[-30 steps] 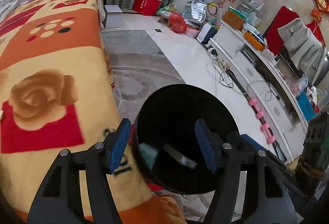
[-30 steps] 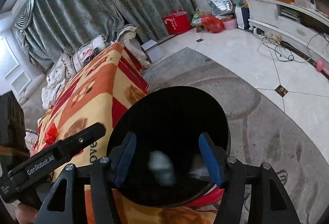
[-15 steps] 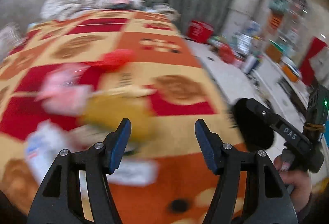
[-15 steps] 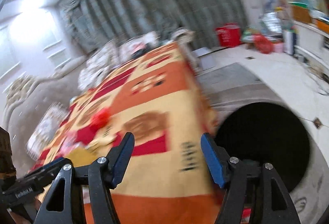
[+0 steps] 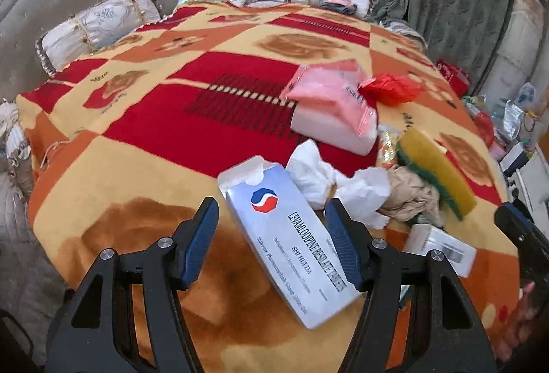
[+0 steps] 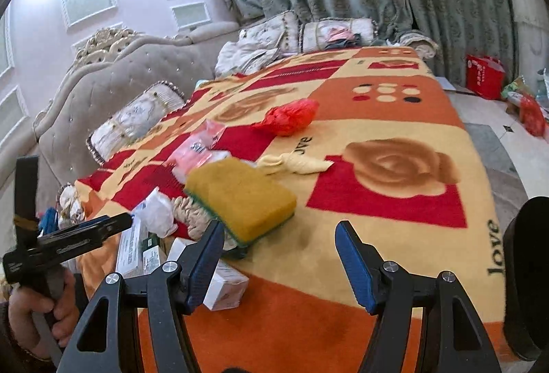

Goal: Collect trash
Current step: 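Grasp the white Levamlodipine box with the left tool while the right tool grasps the barcode box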

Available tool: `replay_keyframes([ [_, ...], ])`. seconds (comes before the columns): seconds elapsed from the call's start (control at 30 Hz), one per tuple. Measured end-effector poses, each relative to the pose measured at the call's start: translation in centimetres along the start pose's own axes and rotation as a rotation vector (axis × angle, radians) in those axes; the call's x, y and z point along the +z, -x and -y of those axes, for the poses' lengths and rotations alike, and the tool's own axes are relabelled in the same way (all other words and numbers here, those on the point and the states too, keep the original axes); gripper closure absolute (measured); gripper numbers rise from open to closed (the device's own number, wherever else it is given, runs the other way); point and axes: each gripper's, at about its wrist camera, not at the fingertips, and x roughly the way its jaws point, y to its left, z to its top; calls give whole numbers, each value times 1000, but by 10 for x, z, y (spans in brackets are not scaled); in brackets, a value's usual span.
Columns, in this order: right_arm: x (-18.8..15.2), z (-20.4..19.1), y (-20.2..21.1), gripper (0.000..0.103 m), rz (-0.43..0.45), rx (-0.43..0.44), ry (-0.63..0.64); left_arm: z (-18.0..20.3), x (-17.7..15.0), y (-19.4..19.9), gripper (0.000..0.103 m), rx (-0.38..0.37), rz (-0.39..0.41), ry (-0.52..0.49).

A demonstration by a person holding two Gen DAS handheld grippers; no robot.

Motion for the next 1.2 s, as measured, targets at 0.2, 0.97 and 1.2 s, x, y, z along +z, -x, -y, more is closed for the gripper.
replay_keyframes([
  [0.2,-2,-4,2,38,4,21,40,1,-4,-17,39,-17,-50,0],
  [0.97,-21,-52,-47,54,-242,139,365,-2,-27,13,44,-186,-105,-259],
  [1.2,-19,-46,-42,60,-223,152,324,4,-38,9,40,-127,-130,-221],
])
